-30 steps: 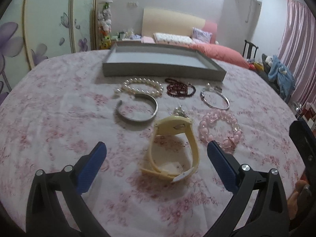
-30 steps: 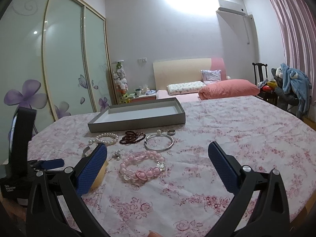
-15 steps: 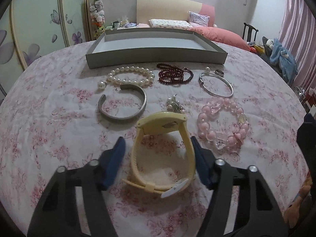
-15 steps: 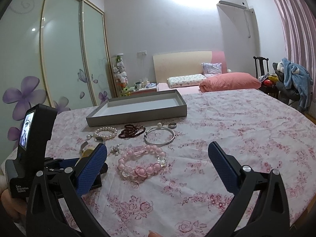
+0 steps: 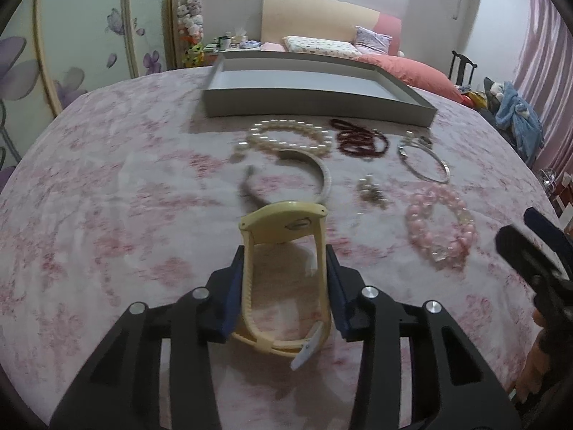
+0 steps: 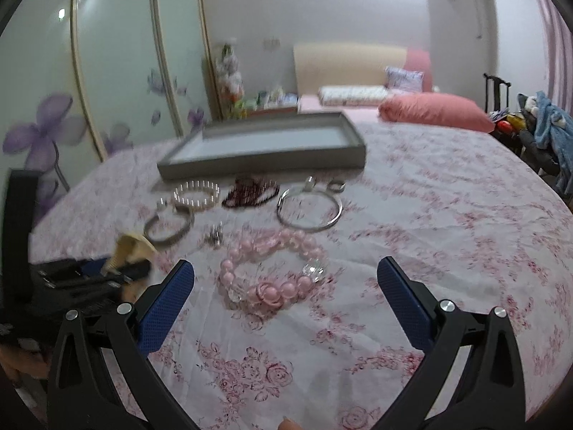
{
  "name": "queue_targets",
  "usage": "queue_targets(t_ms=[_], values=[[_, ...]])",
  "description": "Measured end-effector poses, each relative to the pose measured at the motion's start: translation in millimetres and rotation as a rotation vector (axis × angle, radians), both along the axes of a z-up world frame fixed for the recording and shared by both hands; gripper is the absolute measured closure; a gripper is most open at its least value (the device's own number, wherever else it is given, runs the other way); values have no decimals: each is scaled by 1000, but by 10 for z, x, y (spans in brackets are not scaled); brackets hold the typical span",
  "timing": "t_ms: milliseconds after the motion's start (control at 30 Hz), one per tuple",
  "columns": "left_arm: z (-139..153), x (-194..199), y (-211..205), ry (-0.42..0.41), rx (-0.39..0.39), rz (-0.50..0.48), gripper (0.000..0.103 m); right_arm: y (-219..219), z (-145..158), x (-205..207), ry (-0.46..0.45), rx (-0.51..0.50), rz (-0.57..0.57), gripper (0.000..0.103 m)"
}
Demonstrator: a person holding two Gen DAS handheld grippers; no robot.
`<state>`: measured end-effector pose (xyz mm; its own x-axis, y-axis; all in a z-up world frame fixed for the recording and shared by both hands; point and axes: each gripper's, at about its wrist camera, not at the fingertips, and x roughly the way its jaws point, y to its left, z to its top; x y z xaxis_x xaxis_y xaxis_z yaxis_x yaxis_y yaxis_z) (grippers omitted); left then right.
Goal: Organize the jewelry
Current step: 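Carry the watch into the grey tray with left while right grasps and places the pink bead bracelet there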
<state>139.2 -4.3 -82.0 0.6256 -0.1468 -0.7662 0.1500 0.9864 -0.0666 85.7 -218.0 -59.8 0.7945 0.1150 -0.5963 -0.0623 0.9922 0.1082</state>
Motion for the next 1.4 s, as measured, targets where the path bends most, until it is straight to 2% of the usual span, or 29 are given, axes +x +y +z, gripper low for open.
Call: queue_targets(t_ms=[33, 100, 133, 200, 300, 367, 400, 467, 500, 600, 667, 833, 1100, 1400], values=[[0, 7, 44, 0, 2, 9, 62, 22, -16, 39, 16, -14, 8, 5], [10, 45, 170, -2, 6, 42, 62, 48, -53, 151, 54, -42, 4, 21], [14, 62, 230, -2, 6, 58, 62, 27, -64, 201, 75, -38, -1, 24], [23, 101, 334, 1, -7, 81, 62, -37, -98, 291, 117, -20, -20, 38], [34, 134, 420, 1, -18, 98, 62, -151, -201, 455, 198, -3, -57, 49], [38, 139, 428, 0, -17, 98, 62, -175, -261, 530, 237, -17, -66, 52], [40, 146, 432, 1, -18, 97, 62, -164, -252, 534, 230, -29, -63, 62], [37, 167, 432, 2, -19, 96, 62, -114, -258, 547, 235, -65, -57, 72], [37, 169, 431, 2, -21, 94, 62, -87, -257, 546, 233, -73, -42, 82], [34, 179, 421, 3, -28, 92, 62, -48, -240, 544, 230, -94, -15, 83], [37, 175, 419, 1, -32, 91, 62, -63, -216, 515, 216, -63, 3, 84], [108, 165, 430, -35, -44, 92, 62, -100, 39, 375, 63, -7, 32, 84], [375, 46, 377, -190, -45, 93, 62, -93, 372, 196, -143, 82, 78, 84], [628, -3, 224, -346, -17, 102, 62, -135, 500, 253, -232, 115, 48, 84]])
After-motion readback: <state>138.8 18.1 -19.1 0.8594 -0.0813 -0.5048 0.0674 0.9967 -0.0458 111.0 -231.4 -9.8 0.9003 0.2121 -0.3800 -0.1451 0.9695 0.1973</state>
